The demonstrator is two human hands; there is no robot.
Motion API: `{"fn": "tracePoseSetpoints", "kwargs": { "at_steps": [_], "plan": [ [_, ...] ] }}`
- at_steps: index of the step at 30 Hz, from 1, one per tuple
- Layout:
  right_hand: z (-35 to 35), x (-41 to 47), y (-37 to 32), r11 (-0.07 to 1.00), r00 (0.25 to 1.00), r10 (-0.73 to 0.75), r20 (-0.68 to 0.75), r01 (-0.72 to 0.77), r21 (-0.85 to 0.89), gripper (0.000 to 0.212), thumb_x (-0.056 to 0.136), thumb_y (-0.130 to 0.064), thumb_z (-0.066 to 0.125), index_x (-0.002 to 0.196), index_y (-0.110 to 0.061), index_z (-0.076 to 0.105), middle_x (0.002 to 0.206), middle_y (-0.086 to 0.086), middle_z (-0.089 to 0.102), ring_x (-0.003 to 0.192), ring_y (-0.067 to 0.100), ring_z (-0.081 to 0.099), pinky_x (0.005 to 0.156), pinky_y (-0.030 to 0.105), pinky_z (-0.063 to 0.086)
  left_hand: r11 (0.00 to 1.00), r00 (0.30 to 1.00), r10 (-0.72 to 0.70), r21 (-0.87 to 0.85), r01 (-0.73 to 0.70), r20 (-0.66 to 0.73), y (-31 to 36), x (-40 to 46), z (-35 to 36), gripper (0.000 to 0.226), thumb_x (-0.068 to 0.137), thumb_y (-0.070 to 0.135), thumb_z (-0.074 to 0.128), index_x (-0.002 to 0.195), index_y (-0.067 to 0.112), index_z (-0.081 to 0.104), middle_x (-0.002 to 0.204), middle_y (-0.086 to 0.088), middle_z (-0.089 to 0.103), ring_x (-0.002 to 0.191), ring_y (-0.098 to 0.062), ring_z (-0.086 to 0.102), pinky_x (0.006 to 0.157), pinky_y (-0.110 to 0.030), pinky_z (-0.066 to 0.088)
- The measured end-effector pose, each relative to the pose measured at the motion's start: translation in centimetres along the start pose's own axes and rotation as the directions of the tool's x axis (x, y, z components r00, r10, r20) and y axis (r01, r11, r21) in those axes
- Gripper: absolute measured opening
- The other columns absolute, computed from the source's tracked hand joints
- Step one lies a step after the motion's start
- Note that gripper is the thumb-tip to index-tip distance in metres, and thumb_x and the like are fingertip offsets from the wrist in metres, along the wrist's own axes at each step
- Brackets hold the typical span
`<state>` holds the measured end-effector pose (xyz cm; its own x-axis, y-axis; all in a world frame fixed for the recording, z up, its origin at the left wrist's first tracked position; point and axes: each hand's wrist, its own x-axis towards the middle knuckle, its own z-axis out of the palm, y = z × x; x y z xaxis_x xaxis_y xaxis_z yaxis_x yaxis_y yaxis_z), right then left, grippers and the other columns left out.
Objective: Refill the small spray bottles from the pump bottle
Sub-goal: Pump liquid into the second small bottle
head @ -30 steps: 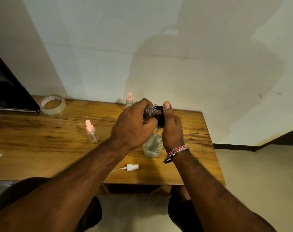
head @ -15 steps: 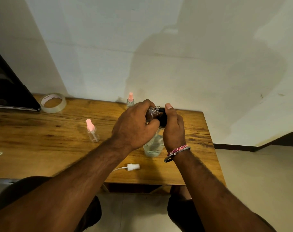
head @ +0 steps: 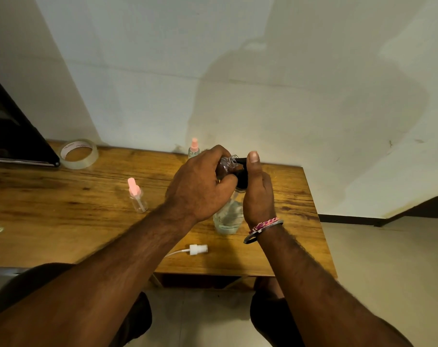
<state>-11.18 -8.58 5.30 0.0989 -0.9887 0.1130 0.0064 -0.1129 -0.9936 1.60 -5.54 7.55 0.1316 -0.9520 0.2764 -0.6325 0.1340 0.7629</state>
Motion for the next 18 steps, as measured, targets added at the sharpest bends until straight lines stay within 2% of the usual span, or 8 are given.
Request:
{"fn": "tracePoseSetpoints", "kwargs": {
  "at_steps": [4,7,11,14,16,18],
  "plan": [
    [-0.03,0.06,0.03,1.000,1.000,0.008,-0.001,-0.008,0.015,0.067,0.099,-0.057,0.039,0.101,-0.002,0.076,0.093,0.010,0.078,0.093,0.019,0.074,0.078,0.023,0.056,1.000,1.000,-0.004,-0.004,0.005,0.003,-0.02,-0.06,0.03,0.029,0.084,0.035,0.059,0.110,0.024,0.064,0.092,0.007,0.069,0.081,-0.014,0.064,0.065,-0.029,0.049],
    [0.12,0.14,-0.06,1.000,1.000,0.002,-0.001,-0.002,-0.006,0.075,0.092,-0.068,0.040,0.099,-0.003,0.077,0.093,0.011,0.078,0.094,0.021,0.075,0.078,0.023,0.057,1.000,1.000,-0.003,-0.005,0.003,0.001,-0.12,-0.03,0.02,0.027,0.084,0.034,0.060,0.109,0.025,0.063,0.091,0.008,0.069,0.080,-0.014,0.064,0.064,-0.028,0.047],
    [0.18,0.10,-0.26,1.000,1.000,0.006,-0.001,-0.006,0.007,0.076,0.088,-0.067,0.045,0.096,0.003,0.075,0.090,0.018,0.076,0.084,0.015,0.073,0.070,0.017,0.054,1.000,1.000,-0.002,-0.005,0.002,-0.004,-0.26,-0.05,0.05,0.028,0.083,0.036,0.059,0.109,0.025,0.063,0.091,0.008,0.068,0.080,-0.013,0.064,0.064,-0.030,0.049],
    [0.17,-0.13,-0.37,0.999,0.999,0.022,-0.031,-0.021,0.031,0.062,0.096,-0.054,0.047,0.095,0.002,0.075,0.082,0.006,0.076,0.079,0.007,0.072,0.066,0.014,0.052,1.000,1.000,0.002,-0.002,-0.002,0.003,-0.36,-0.11,0.19,0.030,0.082,0.036,0.059,0.110,0.024,0.063,0.092,0.007,0.068,0.081,-0.014,0.064,0.068,-0.036,0.056],
    [0.15,-0.13,-0.42,0.999,0.998,0.030,-0.048,-0.028,0.027,0.049,0.102,-0.042,0.046,0.091,-0.004,0.075,0.076,-0.004,0.075,0.076,0.003,0.071,0.065,0.013,0.052,1.000,1.000,0.004,0.003,-0.004,0.010,-0.44,-0.13,0.28,0.031,0.082,0.036,0.058,0.110,0.024,0.063,0.092,0.007,0.069,0.082,-0.015,0.065,0.070,-0.039,0.058],
    [0.14,-0.11,-0.43,1.000,0.998,0.021,-0.058,-0.020,0.016,0.043,0.102,-0.038,0.046,0.086,-0.011,0.075,0.073,-0.006,0.075,0.075,0.002,0.070,0.065,0.014,0.052,1.000,1.000,0.002,0.009,-0.002,0.017,-0.52,-0.13,0.39,0.032,0.082,0.037,0.058,0.110,0.023,0.063,0.093,0.007,0.068,0.083,-0.015,0.064,0.071,-0.041,0.058]
  ]
}}
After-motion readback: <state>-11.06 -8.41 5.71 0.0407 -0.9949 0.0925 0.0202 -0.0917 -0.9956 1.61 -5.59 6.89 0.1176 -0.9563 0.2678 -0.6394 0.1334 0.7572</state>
